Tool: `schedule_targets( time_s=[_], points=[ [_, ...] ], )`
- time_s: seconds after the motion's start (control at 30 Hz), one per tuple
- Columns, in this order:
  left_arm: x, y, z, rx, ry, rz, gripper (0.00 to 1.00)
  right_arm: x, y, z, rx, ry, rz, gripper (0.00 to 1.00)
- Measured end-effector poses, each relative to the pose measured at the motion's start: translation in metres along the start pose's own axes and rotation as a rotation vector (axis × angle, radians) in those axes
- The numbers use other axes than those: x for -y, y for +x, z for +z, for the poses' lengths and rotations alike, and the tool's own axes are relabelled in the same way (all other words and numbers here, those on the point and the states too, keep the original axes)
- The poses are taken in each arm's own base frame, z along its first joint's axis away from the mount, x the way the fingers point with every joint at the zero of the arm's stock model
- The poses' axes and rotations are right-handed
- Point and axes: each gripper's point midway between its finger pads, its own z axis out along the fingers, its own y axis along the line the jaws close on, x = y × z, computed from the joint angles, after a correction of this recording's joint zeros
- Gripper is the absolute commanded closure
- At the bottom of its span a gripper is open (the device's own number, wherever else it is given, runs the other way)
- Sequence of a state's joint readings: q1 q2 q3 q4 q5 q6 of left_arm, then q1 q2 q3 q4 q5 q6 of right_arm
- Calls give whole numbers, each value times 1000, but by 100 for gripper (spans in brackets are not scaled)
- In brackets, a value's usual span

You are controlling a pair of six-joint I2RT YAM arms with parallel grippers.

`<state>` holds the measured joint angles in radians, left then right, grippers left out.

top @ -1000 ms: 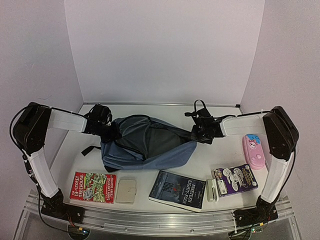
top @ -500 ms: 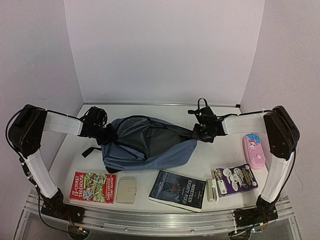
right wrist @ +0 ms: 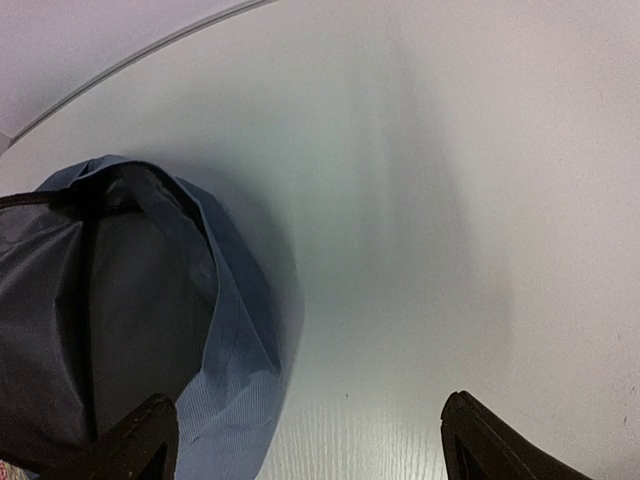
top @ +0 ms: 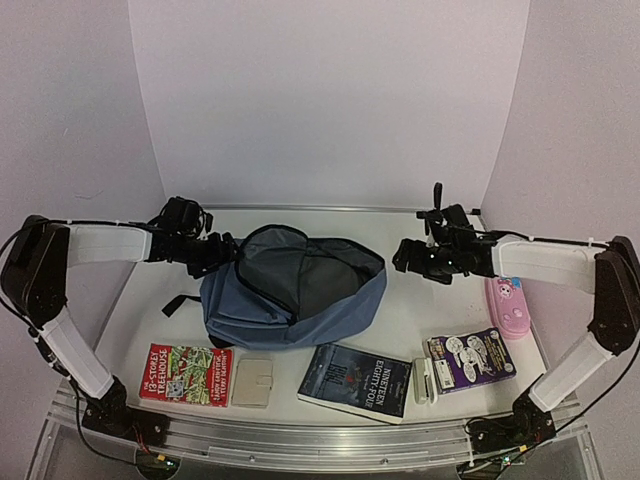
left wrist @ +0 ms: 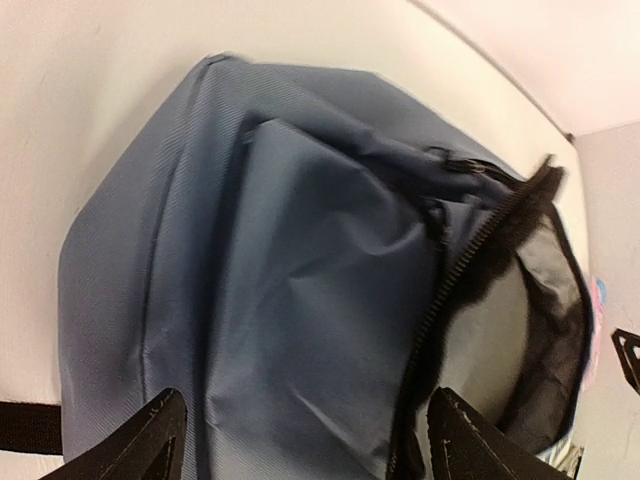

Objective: Pack the student bag
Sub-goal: Adjust the student bag at the center of the board.

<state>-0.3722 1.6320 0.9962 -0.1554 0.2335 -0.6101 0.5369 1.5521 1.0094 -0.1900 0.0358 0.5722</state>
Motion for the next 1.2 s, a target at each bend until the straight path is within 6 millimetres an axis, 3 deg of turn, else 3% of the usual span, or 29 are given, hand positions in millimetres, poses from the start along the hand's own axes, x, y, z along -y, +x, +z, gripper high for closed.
schedule_targets(
  time_s=[0.23,0.3,0.37,0.5,0.8,0.93,1.2],
  points=[
    [26,3,-14,-29,119,86,10,-10,19,-21,-64,-114,12,9],
    [29,6,-15,-44,140,99,13,-13,23,-26,-74,-138,20,16],
    [31,8,-15,-52,150,104,21,-14,25,-30,-82,-157,29,25],
    [27,8,-10,-63,126,100,44,-17,31,-38,-98,-192,57,33],
    [9,19,12,-110,57,82,80,-18,51,-54,-147,-248,95,36],
    [-1,33,25,-155,26,72,85,-20,76,-58,-207,-262,95,37],
    [-20,49,42,-204,-60,64,88,-26,169,-71,-413,-259,53,38]
  ],
)
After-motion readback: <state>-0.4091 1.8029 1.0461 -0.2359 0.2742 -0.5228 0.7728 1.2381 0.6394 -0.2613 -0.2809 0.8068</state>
